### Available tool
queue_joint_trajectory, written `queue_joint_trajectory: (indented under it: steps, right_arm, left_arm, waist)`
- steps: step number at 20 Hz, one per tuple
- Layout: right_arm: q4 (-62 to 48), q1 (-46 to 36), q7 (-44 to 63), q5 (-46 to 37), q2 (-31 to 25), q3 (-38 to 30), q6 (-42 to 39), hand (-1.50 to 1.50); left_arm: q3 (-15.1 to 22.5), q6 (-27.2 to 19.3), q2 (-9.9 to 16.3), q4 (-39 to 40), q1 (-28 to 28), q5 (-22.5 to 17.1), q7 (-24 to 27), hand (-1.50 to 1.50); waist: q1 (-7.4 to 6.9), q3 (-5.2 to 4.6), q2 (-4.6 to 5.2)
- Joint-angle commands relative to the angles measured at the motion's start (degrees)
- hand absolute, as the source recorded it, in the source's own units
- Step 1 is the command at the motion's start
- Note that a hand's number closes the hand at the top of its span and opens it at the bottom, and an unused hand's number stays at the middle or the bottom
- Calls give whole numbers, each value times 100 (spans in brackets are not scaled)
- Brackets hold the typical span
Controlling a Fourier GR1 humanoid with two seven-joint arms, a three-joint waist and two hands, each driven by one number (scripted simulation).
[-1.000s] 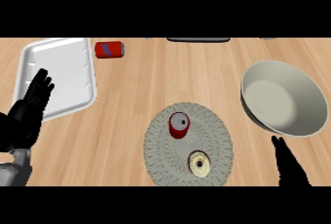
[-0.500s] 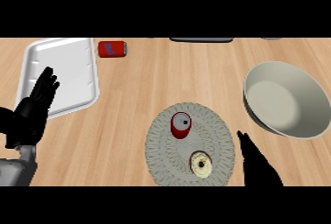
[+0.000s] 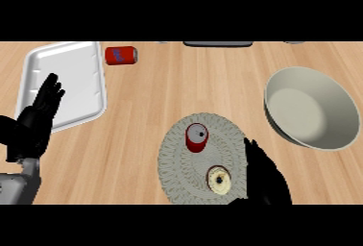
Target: Pick the cupcake from the placemat and place it in the bowl
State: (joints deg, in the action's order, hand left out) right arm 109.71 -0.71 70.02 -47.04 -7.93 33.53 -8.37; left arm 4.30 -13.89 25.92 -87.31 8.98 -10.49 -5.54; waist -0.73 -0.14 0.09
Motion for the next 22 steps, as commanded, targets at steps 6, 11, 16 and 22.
queue_joint_trajectory:
  steps: [6, 11, 16, 22]
  right_arm:
    - [-569, -364, 1074, -717, 771, 76, -664, -150]
    - [-1040, -393, 1036, -465, 783, 91, -390, -150]
    - [-1665, -280, 767, -574, 787, 304, 326, -150]
    - [-1693, -170, 664, -724, 789, 99, 241, -150]
  left_arm:
    - [-108, 24, -93, -68, -114, 86, -20, 0]
    - [-334, 265, 2, 256, -122, 55, 316, 0]
    - [-316, 266, -104, 309, 242, 108, -23, 0]
    - [-332, 252, -199, -41, -351, 243, 179, 0]
  waist:
    - [58, 9, -15]
    - [44, 7, 1]
    - [61, 12, 2]
    - [46, 12, -12]
